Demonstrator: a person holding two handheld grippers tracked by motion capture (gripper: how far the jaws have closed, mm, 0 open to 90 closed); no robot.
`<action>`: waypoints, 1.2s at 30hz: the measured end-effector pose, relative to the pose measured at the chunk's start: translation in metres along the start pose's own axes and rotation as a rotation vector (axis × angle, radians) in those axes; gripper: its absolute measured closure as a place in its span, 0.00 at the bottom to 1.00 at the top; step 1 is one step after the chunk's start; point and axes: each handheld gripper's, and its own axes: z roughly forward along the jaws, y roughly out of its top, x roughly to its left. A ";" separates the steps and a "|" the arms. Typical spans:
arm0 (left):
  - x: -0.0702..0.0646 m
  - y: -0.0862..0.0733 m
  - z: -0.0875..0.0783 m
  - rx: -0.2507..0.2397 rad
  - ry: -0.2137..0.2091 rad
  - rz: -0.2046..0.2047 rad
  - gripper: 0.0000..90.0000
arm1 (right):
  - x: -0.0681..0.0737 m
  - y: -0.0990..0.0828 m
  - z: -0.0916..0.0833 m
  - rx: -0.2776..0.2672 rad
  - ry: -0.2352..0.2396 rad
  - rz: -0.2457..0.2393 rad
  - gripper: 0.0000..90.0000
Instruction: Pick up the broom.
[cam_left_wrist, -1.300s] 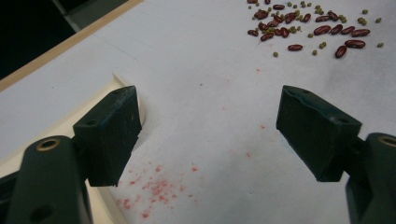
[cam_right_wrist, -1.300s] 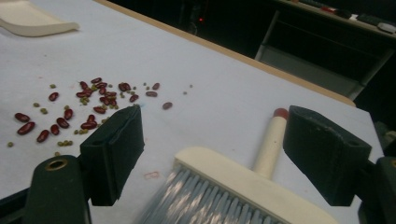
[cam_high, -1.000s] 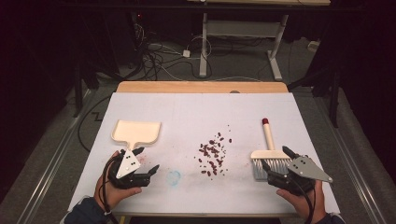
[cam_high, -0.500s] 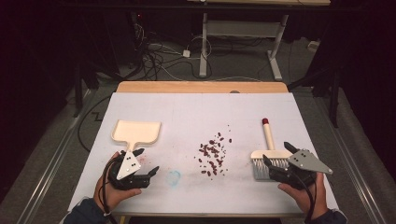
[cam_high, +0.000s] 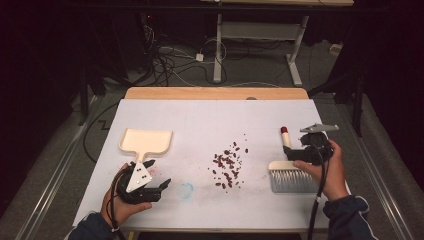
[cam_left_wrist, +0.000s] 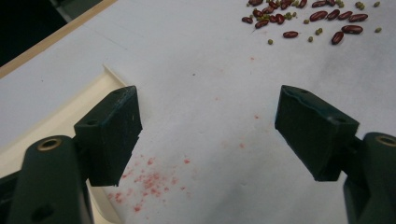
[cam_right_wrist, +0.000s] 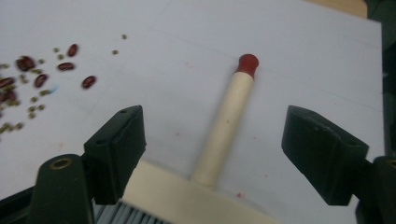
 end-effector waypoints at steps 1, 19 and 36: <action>0.000 0.000 0.000 0.000 0.000 0.000 0.24 | -0.004 0.003 0.009 0.021 0.004 0.020 0.28; -0.004 0.000 0.002 0.018 -0.014 0.019 0.25 | -0.011 -0.001 0.076 0.219 0.032 0.087 0.71; -0.005 0.000 0.004 0.028 -0.023 0.026 0.25 | -0.003 0.000 0.076 0.184 0.003 0.034 0.78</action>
